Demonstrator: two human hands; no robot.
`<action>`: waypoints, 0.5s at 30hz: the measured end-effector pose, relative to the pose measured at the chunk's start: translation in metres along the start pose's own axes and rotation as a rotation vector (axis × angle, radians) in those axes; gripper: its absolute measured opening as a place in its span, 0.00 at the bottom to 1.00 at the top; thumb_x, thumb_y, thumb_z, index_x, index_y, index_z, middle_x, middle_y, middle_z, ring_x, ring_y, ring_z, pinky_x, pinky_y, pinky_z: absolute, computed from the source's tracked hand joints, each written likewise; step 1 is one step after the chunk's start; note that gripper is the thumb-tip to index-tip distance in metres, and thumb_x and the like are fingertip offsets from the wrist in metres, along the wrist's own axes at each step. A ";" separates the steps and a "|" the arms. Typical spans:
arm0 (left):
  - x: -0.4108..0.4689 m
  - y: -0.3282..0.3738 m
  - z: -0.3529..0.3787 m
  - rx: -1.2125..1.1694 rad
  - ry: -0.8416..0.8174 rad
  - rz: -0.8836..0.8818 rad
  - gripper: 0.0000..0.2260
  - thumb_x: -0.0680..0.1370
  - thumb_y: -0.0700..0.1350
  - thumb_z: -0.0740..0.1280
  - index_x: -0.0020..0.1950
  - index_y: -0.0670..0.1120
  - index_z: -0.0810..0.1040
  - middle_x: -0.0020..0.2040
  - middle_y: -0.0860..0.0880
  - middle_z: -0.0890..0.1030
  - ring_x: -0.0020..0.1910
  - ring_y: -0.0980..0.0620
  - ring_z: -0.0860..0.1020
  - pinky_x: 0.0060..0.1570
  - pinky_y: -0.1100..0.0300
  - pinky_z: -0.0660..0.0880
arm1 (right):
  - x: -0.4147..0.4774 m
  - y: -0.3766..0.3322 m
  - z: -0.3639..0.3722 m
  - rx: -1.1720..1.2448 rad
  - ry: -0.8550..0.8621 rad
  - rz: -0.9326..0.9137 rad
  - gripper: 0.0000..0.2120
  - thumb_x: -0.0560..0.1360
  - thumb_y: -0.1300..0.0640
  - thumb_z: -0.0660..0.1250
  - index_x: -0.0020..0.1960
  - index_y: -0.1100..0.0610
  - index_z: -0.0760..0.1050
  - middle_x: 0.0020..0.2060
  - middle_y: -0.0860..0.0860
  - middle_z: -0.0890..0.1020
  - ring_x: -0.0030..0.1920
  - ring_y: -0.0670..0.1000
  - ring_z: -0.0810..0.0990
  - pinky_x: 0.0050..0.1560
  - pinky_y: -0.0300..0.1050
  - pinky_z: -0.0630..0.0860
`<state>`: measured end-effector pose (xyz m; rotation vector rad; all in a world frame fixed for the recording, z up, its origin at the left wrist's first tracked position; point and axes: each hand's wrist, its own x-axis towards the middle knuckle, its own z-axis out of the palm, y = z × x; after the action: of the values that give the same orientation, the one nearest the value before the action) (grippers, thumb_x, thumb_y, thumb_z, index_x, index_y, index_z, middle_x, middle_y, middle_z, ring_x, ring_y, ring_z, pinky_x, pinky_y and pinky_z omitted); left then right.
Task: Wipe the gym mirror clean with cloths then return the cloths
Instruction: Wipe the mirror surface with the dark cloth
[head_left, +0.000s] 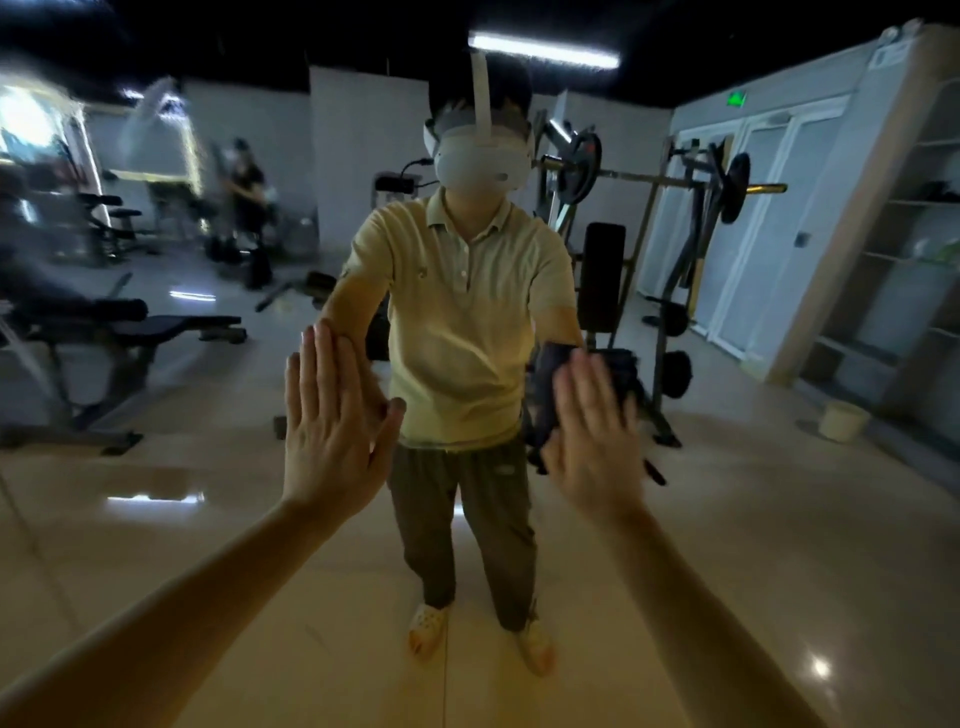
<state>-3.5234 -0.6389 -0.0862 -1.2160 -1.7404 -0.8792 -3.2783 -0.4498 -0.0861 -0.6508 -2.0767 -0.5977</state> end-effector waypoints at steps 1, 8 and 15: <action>0.001 0.004 0.007 0.017 0.000 -0.036 0.39 0.84 0.57 0.58 0.84 0.35 0.44 0.85 0.34 0.45 0.85 0.36 0.45 0.83 0.38 0.46 | -0.011 0.026 -0.003 -0.031 0.009 0.088 0.33 0.85 0.47 0.48 0.85 0.54 0.40 0.85 0.55 0.46 0.84 0.58 0.46 0.82 0.58 0.39; 0.000 0.004 0.019 0.060 0.013 -0.051 0.42 0.83 0.60 0.55 0.83 0.32 0.44 0.84 0.32 0.45 0.84 0.35 0.42 0.82 0.40 0.42 | -0.037 -0.013 0.012 0.129 0.076 0.505 0.39 0.79 0.53 0.55 0.85 0.61 0.41 0.84 0.61 0.46 0.84 0.61 0.46 0.83 0.62 0.44; -0.005 -0.016 0.012 0.051 0.006 0.076 0.36 0.85 0.52 0.56 0.84 0.34 0.45 0.85 0.35 0.44 0.84 0.34 0.44 0.83 0.41 0.43 | -0.033 -0.162 0.057 0.174 -0.006 -0.276 0.30 0.84 0.56 0.56 0.84 0.58 0.53 0.84 0.54 0.51 0.84 0.53 0.47 0.83 0.55 0.48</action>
<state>-3.5409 -0.6344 -0.0970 -1.2359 -1.6904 -0.7883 -3.3986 -0.5433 -0.1712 -0.2678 -2.2121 -0.5592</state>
